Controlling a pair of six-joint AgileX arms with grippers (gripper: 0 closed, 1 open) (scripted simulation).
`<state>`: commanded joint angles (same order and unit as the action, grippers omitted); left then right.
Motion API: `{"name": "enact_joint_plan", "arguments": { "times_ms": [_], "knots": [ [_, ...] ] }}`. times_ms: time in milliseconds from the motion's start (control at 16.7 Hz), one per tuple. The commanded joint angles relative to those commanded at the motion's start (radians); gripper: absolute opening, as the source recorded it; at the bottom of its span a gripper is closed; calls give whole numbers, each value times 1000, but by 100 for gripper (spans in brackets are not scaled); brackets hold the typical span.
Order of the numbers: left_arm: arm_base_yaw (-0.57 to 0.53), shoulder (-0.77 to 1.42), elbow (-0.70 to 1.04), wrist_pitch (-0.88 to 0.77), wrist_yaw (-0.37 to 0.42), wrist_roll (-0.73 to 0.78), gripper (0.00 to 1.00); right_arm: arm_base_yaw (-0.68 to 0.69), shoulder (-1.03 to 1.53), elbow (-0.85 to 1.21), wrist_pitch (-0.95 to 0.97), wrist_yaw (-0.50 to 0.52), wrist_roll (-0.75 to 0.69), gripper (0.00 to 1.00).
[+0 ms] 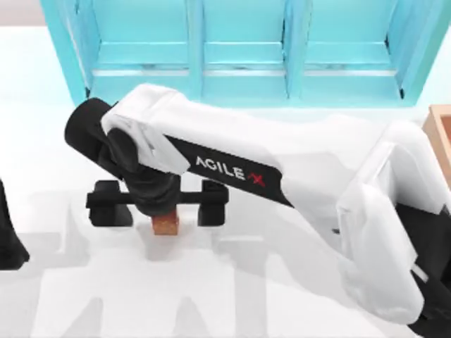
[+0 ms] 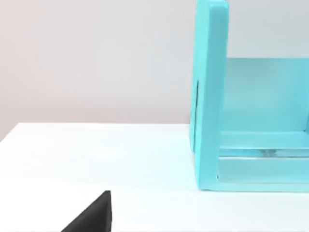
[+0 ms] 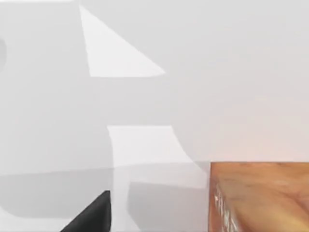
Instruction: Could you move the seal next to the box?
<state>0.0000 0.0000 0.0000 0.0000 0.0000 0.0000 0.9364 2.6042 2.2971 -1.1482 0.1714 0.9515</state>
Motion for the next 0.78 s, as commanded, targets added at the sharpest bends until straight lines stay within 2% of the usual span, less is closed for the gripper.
{"name": "enact_joint_plan", "arguments": {
  "times_ms": [240,780],
  "knots": [
    [0,0,0,0,0,0,100,0,0,-5,5,0,0,100],
    [0,0,0,0,0,0,100,0,0,-5,5,0,0,32]
  ]
}}
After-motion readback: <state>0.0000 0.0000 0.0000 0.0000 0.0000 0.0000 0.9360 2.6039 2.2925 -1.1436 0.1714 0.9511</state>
